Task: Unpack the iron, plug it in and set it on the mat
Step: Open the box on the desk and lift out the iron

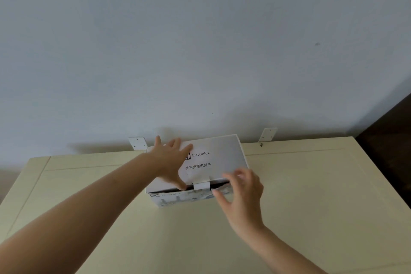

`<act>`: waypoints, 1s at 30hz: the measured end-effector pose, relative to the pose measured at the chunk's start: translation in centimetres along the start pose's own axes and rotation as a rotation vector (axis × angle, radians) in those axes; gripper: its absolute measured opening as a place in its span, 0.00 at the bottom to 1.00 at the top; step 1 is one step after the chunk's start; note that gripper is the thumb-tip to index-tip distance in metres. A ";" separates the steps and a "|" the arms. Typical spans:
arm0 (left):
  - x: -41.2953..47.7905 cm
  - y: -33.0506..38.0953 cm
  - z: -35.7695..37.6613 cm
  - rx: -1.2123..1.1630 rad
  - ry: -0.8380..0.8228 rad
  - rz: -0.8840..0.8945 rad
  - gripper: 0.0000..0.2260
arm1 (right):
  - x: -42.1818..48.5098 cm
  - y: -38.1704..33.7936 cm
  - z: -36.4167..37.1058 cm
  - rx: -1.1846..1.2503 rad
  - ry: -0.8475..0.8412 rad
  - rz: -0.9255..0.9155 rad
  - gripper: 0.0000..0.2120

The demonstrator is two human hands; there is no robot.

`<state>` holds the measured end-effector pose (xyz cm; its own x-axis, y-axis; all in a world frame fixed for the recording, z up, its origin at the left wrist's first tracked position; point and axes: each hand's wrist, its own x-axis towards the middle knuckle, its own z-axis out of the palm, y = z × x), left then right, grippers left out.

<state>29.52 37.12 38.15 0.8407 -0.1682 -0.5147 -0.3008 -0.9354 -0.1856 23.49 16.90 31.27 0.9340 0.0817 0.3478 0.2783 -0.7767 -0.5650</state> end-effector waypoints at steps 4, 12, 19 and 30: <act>-0.3 0.3 0.6 -0.039 0.085 0.019 0.53 | -0.7 -2.5 1.0 0.046 -0.218 0.095 0.09; 0.7 0.4 0.7 -0.006 0.126 0.016 0.54 | -1.2 -3.9 1.8 0.692 -0.302 0.597 0.14; 0.5 -0.6 -0.7 -0.186 0.021 0.069 0.49 | -0.6 -1.8 0.7 0.112 -0.026 0.052 0.12; -1.7 -5.3 -6.5 -0.663 -0.144 0.095 0.24 | 3.8 -0.3 -1.7 -0.352 -0.052 -0.302 0.25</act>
<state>32.61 40.30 45.49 0.7425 -0.2584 -0.6180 0.0076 -0.9193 0.3935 26.59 16.34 34.03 0.8353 0.3612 0.4145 0.4552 -0.8772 -0.1528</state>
